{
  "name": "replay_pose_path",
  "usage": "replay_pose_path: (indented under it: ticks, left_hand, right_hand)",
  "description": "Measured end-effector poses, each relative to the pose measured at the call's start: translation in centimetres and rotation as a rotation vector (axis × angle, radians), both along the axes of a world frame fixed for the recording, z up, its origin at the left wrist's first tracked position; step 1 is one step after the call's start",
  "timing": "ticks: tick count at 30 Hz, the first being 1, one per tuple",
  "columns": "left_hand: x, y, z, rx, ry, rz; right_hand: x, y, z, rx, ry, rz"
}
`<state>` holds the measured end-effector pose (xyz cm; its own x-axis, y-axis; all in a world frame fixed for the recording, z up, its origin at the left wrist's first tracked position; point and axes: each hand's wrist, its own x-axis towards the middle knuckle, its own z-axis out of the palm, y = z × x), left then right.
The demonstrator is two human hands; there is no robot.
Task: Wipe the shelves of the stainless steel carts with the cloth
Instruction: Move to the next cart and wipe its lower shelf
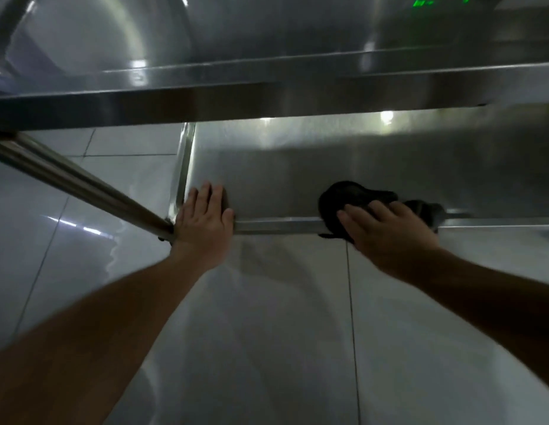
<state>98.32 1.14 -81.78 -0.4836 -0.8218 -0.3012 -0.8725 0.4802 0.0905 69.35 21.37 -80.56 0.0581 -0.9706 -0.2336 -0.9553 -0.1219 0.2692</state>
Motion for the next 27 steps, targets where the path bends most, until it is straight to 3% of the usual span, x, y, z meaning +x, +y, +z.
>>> replay_pose_path:
  ticks: [3, 7, 13, 17, 27]
  left_hand:
    - [-0.6, -0.5, 1.2, 0.021, -0.124, -0.092]
    - [-1.6, 1.1, 5.5, 0.06, -0.078, -0.067]
    - [-0.1, 12.5, 15.2, 0.401, -0.255, -0.044]
    - [2.9, 18.8, 23.6, 0.509, -0.317, -0.119]
    - [11.1, 22.7, 48.3, 0.614, -0.168, 0.047]
  right_hand:
    - [-3.1, 3.3, 2.7, 0.078, 0.067, -0.151]
    - [-2.9, 7.0, 6.8, 0.203, 0.085, -0.318]
    - [4.6, 12.9, 14.0, 0.427, -0.179, -0.463]
    - [10.8, 14.9, 22.2, 0.561, -0.335, -0.508]
    - [21.4, 13.7, 47.6, 0.64, -0.362, -0.47]
